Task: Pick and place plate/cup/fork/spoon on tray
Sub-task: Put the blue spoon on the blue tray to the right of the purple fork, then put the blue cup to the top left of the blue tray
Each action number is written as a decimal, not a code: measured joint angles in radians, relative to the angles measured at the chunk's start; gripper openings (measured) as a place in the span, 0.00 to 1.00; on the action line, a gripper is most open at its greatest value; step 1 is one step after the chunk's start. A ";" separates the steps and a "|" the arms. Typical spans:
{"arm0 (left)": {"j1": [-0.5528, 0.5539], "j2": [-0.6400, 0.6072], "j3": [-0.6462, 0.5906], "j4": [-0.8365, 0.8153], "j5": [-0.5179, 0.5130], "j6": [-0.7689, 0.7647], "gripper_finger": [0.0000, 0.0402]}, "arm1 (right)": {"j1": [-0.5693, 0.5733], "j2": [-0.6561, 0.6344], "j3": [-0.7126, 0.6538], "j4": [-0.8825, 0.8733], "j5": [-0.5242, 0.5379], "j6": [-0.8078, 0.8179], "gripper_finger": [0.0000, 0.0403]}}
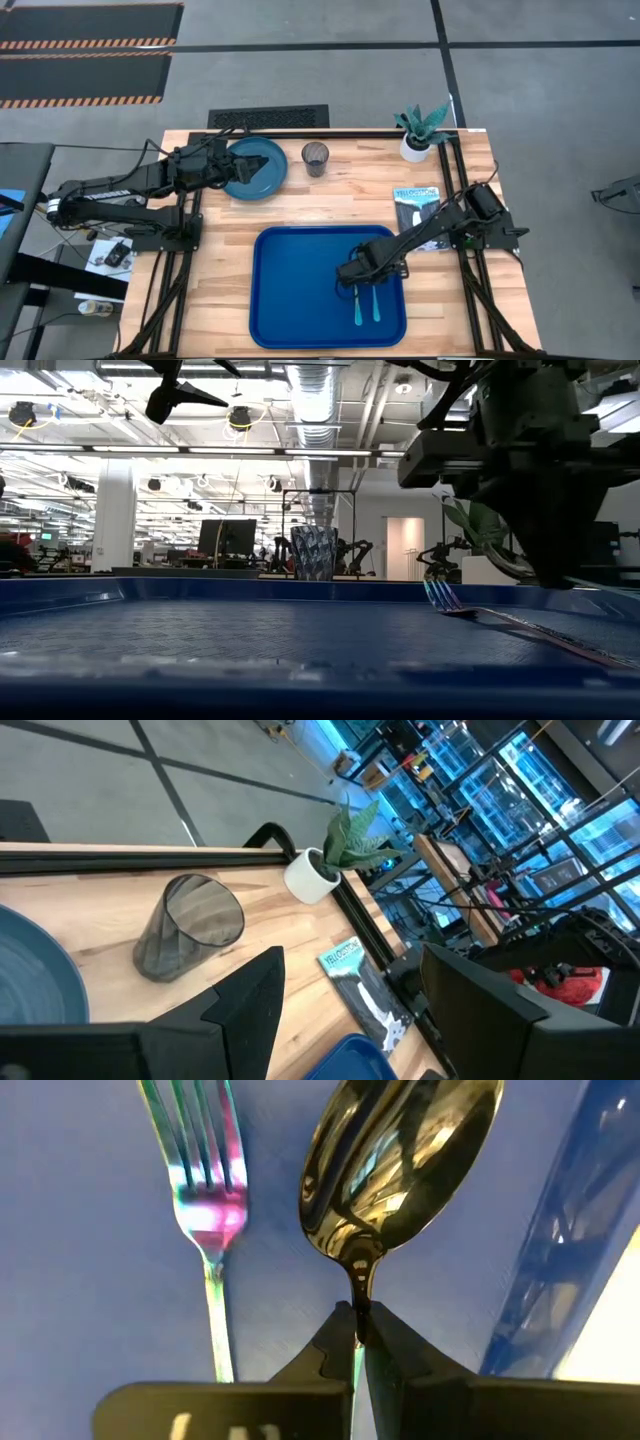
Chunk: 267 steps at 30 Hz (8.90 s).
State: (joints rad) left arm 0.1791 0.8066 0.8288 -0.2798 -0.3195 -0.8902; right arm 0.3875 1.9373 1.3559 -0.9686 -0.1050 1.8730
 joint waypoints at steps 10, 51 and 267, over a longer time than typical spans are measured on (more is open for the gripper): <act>0.000 0.000 0.000 0.000 0.000 0.000 0.55 | 0.020 0.015 -0.001 0.012 -0.001 0.032 0.07; 0.000 0.000 0.000 0.000 -0.001 0.000 0.55 | 0.022 0.014 -0.045 0.091 0.001 0.049 0.10; 0.274 -0.241 0.000 -0.631 -0.111 -0.090 0.55 | -0.443 0.242 0.915 -0.039 0.173 -2.379 0.04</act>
State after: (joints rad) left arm 0.4527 0.5654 0.8291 -0.9110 -0.4309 -0.9806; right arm -0.0559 2.1796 2.2706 -1.0075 0.0683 -0.5064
